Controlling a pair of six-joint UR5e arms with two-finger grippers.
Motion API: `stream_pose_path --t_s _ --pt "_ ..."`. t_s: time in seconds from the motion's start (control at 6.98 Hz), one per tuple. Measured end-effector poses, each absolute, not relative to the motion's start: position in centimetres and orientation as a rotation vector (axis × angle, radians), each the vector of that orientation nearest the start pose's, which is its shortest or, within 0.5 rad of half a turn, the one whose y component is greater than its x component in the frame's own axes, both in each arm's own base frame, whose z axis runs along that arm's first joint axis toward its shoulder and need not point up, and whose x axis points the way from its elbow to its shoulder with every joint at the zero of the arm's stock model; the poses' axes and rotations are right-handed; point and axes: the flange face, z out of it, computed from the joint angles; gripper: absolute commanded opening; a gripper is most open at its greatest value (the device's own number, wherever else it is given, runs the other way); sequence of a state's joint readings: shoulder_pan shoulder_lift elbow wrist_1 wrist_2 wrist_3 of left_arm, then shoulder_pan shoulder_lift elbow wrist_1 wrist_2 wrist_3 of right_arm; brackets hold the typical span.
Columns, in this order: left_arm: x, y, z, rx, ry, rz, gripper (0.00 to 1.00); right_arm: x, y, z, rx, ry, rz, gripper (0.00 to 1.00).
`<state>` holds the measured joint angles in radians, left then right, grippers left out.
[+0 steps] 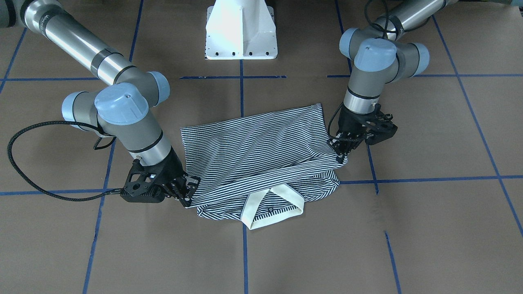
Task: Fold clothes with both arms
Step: 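Lift the hem with both grippers and fold it toward the collar, then release the hem near the collar and raise both grippers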
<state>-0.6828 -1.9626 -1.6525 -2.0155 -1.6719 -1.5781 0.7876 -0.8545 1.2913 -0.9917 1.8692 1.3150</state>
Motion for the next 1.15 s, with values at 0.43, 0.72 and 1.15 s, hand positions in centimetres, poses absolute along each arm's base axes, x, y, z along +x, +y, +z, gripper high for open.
stream_pose_path --t_s 0.43,0.72,1.15 --pt "42.1 -52.0 36.3 0.253 0.907 -0.567 0.00 -47.0 -63.6 28.3 0.263 -0.997 0.350 0.00" --pt "42.3 -52.3 35.2 0.258 0.923 -0.564 0.00 -47.4 -64.0 28.0 0.262 -0.994 0.350 0.00" --pt "42.4 -52.3 34.7 0.260 0.932 -0.562 1.00 -47.7 -63.9 27.8 0.262 -0.995 0.345 1.00"
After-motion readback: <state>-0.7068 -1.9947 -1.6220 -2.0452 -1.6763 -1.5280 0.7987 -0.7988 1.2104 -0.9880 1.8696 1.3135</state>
